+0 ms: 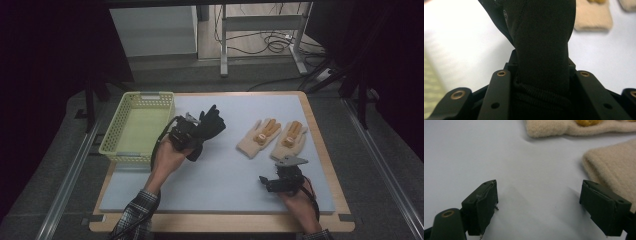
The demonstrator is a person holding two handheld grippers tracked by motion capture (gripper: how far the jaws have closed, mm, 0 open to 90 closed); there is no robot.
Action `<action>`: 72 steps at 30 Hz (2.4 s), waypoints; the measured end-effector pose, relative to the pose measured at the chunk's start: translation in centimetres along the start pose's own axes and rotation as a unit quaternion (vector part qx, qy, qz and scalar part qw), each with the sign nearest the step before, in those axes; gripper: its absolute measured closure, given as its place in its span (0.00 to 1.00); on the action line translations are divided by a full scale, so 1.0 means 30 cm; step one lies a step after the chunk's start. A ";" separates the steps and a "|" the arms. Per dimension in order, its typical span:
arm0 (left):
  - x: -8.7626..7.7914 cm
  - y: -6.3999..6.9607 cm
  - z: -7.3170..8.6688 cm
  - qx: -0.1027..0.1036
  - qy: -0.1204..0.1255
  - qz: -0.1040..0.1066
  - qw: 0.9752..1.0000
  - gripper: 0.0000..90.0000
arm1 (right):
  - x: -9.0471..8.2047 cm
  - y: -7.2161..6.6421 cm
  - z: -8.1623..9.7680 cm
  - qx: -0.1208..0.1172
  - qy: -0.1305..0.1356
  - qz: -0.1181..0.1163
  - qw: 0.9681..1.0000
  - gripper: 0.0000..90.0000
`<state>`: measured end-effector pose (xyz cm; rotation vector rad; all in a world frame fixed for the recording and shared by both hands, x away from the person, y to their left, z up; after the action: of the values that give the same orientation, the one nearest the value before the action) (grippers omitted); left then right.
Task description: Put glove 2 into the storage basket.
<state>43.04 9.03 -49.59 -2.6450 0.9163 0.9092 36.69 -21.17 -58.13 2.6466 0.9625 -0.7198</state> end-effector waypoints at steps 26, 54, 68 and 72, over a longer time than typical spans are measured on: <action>-0.234 -0.555 0.075 -0.109 -0.009 -0.169 0.979 0.70 | 0.001 0.000 0.000 0.001 0.002 0.000 1.000 0.16; -0.063 -0.803 0.359 -0.144 -0.196 -0.195 0.950 0.53 | 0.001 0.000 -0.001 0.002 0.002 0.000 1.000 0.16; -0.131 -0.756 0.284 -0.140 -0.133 -0.165 0.967 0.06 | 0.001 0.000 -0.001 0.002 0.002 0.000 1.000 0.16; -0.166 -0.733 0.263 -0.150 -0.087 -0.141 0.975 0.04 | 0.001 0.000 -0.001 0.002 0.002 0.000 1.000 0.16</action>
<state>49.64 31.73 -53.07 -2.7807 0.3725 1.2609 36.71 -21.14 -58.13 2.6521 0.9638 -0.7180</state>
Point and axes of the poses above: each handheld gripper's, and its own axes: x roughly forward along the jaws, z roughly out of its underside, y roughly to its right, the point moved 7 cm from there along x, roughly forward along the jaws, and after that the axes turned 12 degrees about y, right-handed, at the moved point
